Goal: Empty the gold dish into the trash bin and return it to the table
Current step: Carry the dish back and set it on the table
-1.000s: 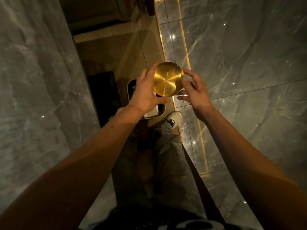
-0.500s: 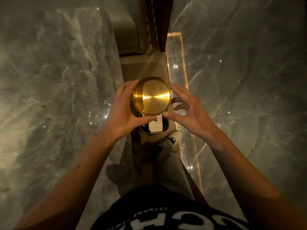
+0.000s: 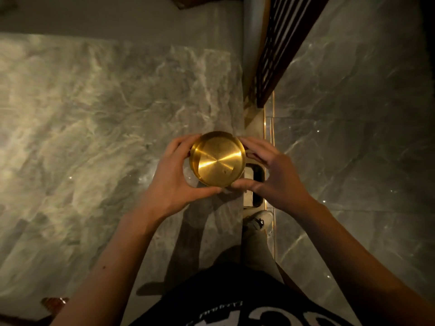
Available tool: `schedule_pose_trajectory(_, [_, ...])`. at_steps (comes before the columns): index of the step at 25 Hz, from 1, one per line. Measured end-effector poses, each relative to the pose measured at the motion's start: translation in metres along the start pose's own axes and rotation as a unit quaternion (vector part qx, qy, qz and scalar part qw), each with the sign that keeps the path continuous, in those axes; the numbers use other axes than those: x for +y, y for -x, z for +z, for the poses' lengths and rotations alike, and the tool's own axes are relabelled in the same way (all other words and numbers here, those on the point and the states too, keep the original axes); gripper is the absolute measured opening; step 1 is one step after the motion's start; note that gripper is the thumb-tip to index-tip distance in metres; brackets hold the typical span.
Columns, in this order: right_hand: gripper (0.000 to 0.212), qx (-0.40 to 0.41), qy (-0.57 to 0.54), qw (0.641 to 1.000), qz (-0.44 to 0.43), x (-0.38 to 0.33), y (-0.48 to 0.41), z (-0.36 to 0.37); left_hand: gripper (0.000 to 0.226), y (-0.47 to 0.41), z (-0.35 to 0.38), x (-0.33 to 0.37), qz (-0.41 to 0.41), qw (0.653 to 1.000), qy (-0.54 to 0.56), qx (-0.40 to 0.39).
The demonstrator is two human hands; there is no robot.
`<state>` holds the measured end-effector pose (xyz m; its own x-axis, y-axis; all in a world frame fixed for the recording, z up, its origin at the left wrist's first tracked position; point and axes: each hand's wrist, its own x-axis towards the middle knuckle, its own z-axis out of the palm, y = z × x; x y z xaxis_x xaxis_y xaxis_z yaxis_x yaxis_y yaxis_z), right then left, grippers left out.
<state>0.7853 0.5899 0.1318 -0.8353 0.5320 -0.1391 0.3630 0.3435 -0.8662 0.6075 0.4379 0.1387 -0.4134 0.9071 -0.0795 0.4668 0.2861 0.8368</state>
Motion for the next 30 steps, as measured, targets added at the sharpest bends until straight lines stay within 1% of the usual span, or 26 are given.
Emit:
schedule_pose_trajectory(3, [0.089, 0.000, -0.028, 1.000, -0.007, -0.027, -0.005, 0.032, 0.099, 0.022, -0.032, -0.015, -0.012, 1.000, 0.003, 0.022])
schedule_pose_trajectory(7, [0.086, 0.002, -0.026, 0.998, -0.056, -0.049, -0.005, 0.064, 0.102, 0.049, -0.061, -0.027, -0.021, 0.999, -0.003, 0.047])
schedule_pose_trajectory(10, [0.085, -0.034, -0.061, 0.995, -0.068, -0.066, 0.002, 0.076, 0.101, 0.082, -0.068, -0.021, -0.035, 0.995, 0.004, 0.095])
schedule_pose_trajectory(13, [0.083, -0.071, -0.067, 0.991, -0.091, -0.083, 0.016, 0.086, 0.100, 0.120, -0.072, -0.013, -0.049, 0.989, 0.000, 0.137])
schedule_pose_trajectory(15, [0.082, -0.085, -0.060, 0.989, -0.106, -0.092, 0.024, 0.094, 0.100, 0.139, -0.077, -0.011, -0.050, 0.987, -0.010, 0.151])
schedule_pose_trajectory(22, [0.082, -0.079, -0.049, 0.989, -0.111, -0.122, 0.034, 0.134, 0.100, 0.174, -0.109, -0.024, -0.055, 0.985, -0.025, 0.159])
schedule_pose_trajectory(25, [0.082, -0.067, -0.044, 0.990, -0.114, -0.139, 0.022, 0.165, 0.099, 0.179, -0.137, -0.048, -0.054, 0.987, -0.013, 0.153])
schedule_pose_trajectory(30, [0.082, -0.019, -0.039, 0.995, -0.086, -0.172, -0.011, 0.238, 0.100, 0.177, -0.209, -0.117, -0.021, 0.993, 0.016, 0.113])
